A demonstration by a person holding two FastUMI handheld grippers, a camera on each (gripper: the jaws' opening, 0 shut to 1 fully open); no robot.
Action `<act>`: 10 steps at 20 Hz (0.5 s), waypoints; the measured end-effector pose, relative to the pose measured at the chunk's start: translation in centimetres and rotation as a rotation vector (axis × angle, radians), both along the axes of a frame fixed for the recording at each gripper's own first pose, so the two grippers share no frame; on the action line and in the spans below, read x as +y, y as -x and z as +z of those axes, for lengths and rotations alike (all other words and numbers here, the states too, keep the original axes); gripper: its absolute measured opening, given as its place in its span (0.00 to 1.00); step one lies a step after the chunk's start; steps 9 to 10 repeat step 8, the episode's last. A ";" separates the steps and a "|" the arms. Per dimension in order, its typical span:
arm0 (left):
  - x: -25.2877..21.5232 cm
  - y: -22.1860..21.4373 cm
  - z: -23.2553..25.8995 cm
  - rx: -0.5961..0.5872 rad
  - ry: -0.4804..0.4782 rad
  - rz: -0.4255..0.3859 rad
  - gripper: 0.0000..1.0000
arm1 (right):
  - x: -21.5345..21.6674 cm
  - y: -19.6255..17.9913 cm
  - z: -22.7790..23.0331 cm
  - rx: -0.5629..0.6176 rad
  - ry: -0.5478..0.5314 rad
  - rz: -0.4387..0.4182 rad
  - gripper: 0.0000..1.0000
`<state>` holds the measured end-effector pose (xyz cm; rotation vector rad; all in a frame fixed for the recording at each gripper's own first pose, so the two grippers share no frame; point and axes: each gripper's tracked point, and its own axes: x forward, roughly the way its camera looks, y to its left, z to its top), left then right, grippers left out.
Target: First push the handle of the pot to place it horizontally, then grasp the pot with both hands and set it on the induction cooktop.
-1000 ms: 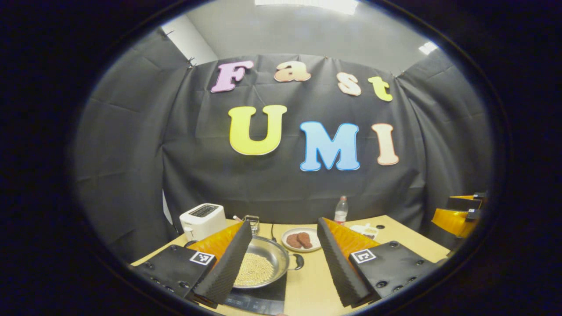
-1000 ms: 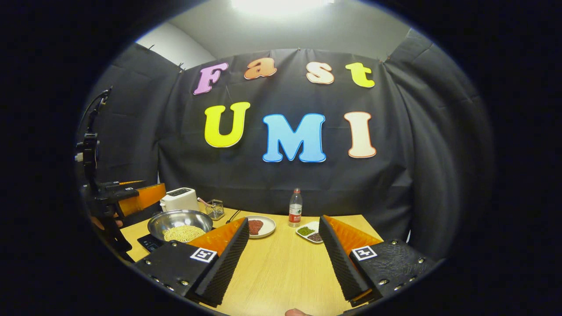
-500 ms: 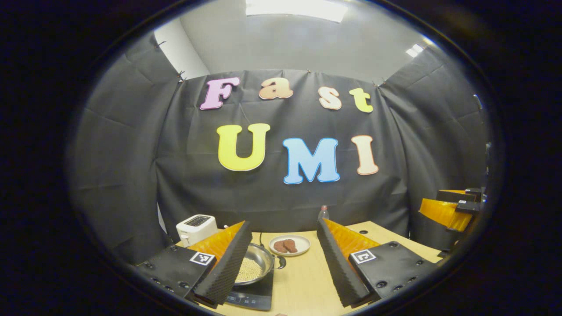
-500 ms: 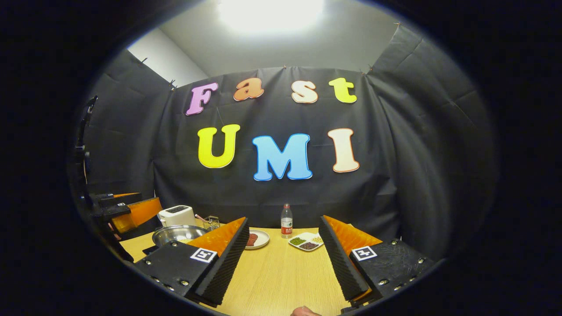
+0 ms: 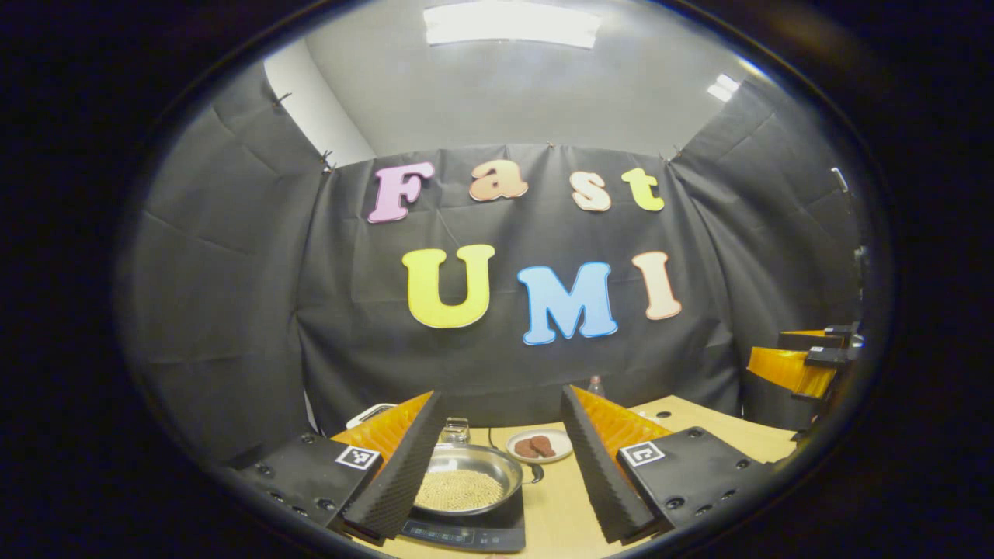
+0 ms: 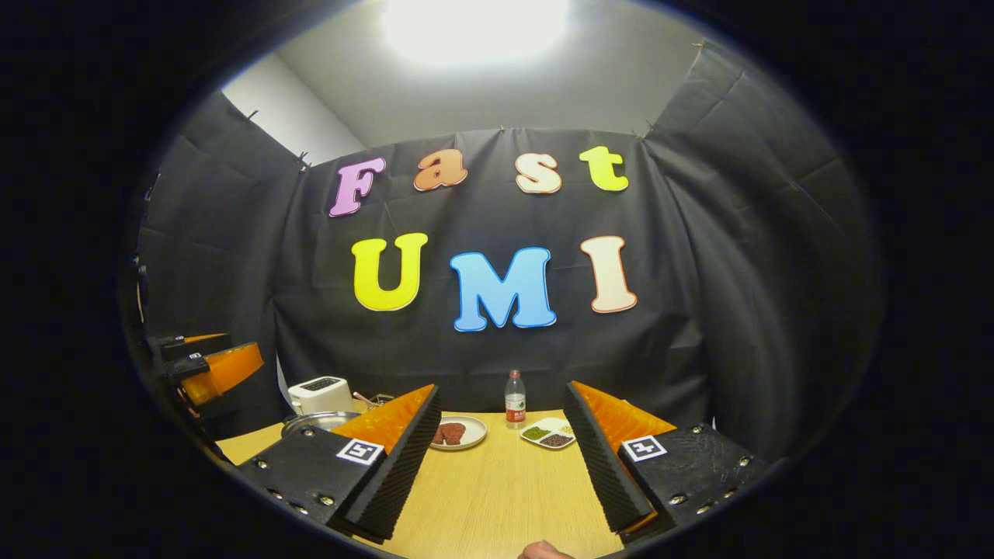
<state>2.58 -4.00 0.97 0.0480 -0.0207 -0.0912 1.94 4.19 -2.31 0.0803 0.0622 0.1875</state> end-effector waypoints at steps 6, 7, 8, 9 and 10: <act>2.1 1.0 0.1 0.006 0.029 0.017 0.99 | 0.3 -0.5 2.0 -0.057 -0.020 -0.024 0.96; 2.4 1.2 0.2 0.004 0.028 0.020 0.99 | 0.5 -0.5 2.1 -0.062 -0.021 -0.026 0.96; 2.7 1.2 0.4 0.001 0.029 0.023 0.99 | 0.6 -0.6 2.1 -0.062 -0.020 -0.026 0.96; 2.7 1.2 0.4 0.001 0.029 0.023 0.99 | 0.6 -0.6 2.1 -0.062 -0.020 -0.026 0.96; 2.7 1.2 0.4 0.001 0.029 0.023 0.99 | 0.6 -0.6 2.1 -0.062 -0.020 -0.026 0.96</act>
